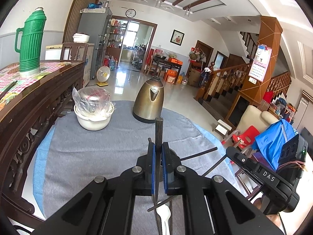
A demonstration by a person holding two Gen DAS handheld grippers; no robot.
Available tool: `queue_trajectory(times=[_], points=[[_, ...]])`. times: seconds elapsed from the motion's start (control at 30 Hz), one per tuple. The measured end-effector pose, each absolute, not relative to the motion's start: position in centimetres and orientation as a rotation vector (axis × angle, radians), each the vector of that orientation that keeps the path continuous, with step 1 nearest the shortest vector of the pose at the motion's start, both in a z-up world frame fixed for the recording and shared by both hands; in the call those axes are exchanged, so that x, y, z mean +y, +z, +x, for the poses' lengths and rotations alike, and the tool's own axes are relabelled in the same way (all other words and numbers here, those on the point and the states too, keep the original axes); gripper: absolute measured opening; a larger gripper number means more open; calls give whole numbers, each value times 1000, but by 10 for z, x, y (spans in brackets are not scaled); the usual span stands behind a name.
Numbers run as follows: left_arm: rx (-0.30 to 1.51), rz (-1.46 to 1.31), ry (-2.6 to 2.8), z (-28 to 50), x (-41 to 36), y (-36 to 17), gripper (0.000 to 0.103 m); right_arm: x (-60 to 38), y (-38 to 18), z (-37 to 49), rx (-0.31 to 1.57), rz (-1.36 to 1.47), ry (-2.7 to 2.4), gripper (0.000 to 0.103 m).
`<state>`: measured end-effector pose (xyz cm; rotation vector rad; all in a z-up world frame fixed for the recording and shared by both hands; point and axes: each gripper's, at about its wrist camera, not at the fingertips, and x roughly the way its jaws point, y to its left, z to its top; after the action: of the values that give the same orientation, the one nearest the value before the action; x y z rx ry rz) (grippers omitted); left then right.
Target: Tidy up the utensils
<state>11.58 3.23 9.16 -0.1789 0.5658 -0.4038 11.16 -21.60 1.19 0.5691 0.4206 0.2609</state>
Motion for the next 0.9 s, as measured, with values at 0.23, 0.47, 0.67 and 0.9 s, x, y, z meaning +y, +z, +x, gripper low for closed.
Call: queue_trajectory(times=[0.23, 0.47, 0.67, 0.9], points=[[543, -161, -403, 116, 27, 101, 7, -219, 23, 108, 388, 562, 259, 6], [524, -126, -409, 120, 16, 111, 7, -220, 37, 111, 361, 546, 255, 6], [518, -100, -412, 127, 5, 120, 7, -222, 50, 118, 339, 524, 240, 6], [499, -82, -416, 137, -9, 135, 7, -227, 65, 129, 314, 506, 213, 6]])
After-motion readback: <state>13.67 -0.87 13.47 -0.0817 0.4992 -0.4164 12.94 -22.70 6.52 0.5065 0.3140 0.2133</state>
